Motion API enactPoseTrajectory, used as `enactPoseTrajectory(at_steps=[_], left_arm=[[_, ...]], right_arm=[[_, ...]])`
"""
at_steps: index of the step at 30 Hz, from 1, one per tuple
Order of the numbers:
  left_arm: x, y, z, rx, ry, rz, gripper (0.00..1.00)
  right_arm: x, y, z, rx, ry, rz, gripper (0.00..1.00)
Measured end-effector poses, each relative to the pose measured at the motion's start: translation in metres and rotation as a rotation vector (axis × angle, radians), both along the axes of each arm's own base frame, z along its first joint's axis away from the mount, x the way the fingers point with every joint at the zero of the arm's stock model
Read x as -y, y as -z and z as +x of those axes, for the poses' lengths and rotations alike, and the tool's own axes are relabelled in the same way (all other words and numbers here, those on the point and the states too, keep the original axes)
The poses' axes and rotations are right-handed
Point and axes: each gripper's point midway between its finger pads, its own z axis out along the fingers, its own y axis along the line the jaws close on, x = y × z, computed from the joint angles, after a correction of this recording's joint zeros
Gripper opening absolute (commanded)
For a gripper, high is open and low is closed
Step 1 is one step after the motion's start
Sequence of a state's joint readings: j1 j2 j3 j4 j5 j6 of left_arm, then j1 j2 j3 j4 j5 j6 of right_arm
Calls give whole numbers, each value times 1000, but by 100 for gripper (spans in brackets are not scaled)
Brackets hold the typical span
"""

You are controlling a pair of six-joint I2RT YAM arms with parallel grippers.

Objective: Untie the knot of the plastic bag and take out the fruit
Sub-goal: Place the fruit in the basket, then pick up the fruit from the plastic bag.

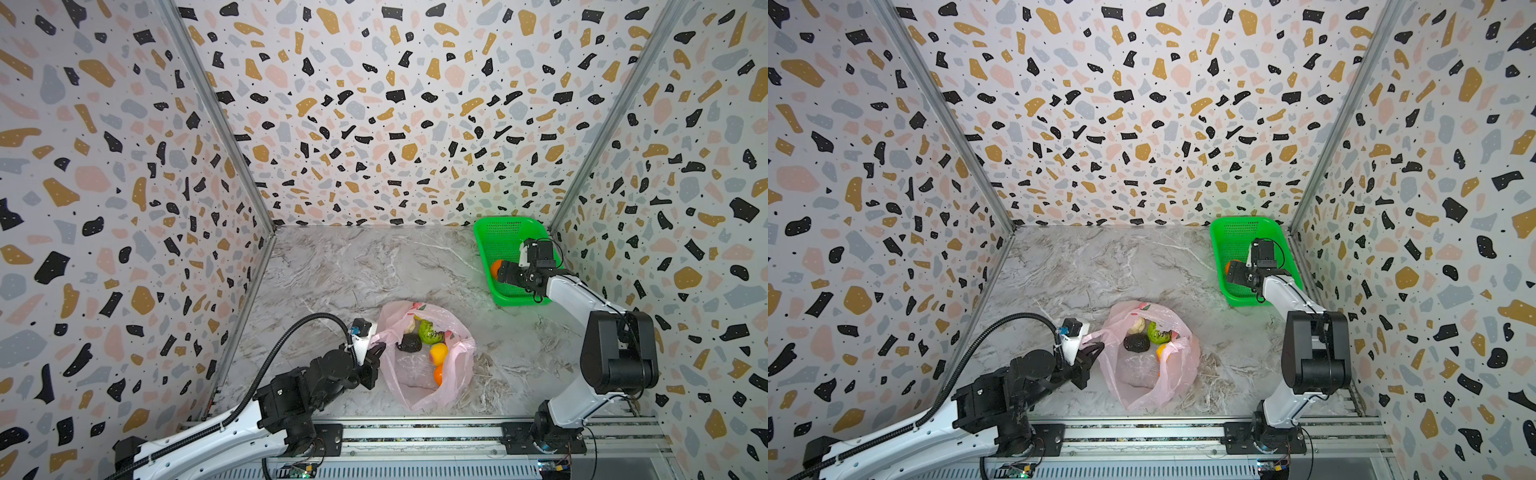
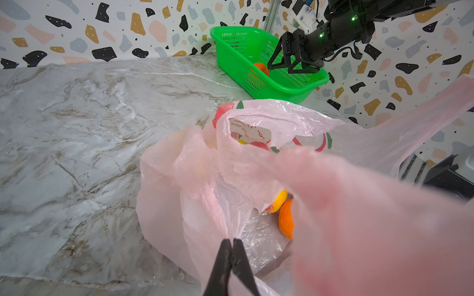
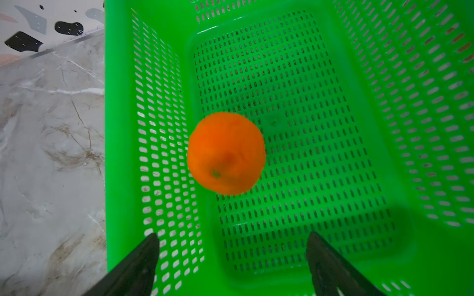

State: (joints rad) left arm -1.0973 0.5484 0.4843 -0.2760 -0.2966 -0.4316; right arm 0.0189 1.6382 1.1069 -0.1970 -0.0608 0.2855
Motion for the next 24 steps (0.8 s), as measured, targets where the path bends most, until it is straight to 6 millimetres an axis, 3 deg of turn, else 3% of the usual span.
enactPoseTrajectory(at_steps=[4,9,13,17,22,24], left_arm=[[1,-1,1,6,0,-3,0],[1,-1,1,7,0,2,0],[0,-1,2,10,-9,3,0],[-1,-1,3,14,-15,4,0],[-1,-1,3,20,-12,11,0],[-1,-1,3,23,-10,15,0]], right_arm=[[-4,-14,-5,9,-16,12,93],[-24,-55,-20,56,-99,47,93],[-63,-101,-45,124,-237,106,92],[-115,-144,-76,171,-406,169,92],[-182,-178,-118,176,-613,244,91],[-200,-184,-132,162,-675,265,91]])
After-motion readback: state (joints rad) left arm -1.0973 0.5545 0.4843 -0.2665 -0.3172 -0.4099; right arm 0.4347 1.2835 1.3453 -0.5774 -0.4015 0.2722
